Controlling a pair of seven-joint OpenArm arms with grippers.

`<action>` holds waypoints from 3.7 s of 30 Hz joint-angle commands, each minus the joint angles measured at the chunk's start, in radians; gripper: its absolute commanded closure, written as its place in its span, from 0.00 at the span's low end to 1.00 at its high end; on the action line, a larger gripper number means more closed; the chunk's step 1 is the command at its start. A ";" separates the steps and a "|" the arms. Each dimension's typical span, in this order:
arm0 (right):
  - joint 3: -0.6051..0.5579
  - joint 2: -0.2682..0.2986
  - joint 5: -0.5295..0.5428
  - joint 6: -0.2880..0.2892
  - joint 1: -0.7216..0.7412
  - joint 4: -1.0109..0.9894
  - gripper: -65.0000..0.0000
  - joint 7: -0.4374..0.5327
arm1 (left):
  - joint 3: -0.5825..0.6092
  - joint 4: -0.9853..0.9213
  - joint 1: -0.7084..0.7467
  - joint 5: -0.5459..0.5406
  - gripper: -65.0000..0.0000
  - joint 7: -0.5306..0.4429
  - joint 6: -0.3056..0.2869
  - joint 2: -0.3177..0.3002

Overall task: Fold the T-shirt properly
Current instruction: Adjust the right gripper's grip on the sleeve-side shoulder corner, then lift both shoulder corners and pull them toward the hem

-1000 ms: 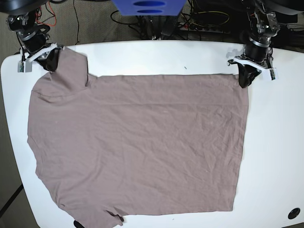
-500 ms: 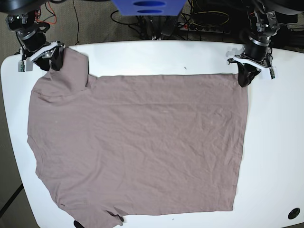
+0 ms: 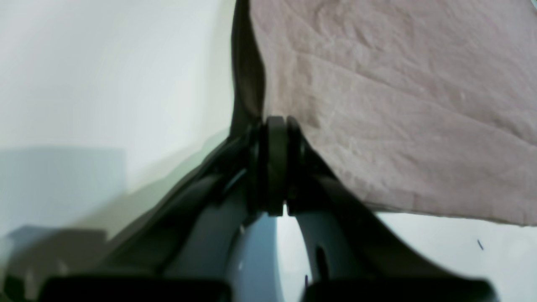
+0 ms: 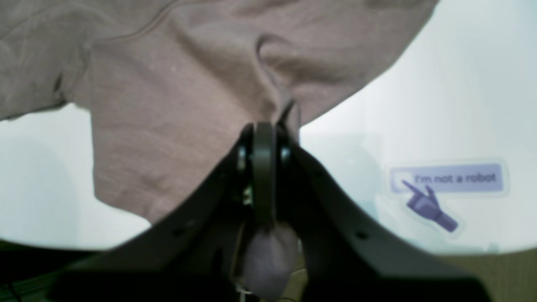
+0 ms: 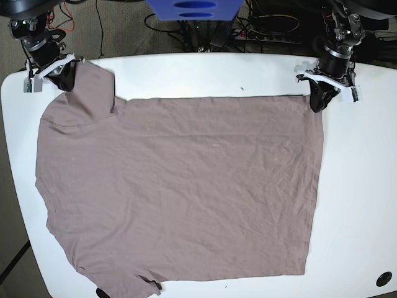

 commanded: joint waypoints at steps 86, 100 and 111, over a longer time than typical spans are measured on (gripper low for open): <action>0.061 0.008 -0.046 0.053 0.235 0.232 1.00 -0.202 | -0.136 0.272 -0.141 0.017 1.00 0.308 0.112 -0.016; 0.060 0.016 -0.051 0.053 0.394 0.216 1.00 -0.268 | -0.185 0.210 -0.329 0.033 1.00 0.379 0.092 -0.013; 0.045 0.020 -0.055 0.053 0.456 0.176 1.00 -0.278 | -0.170 0.203 -0.372 0.047 1.00 0.392 0.094 -0.012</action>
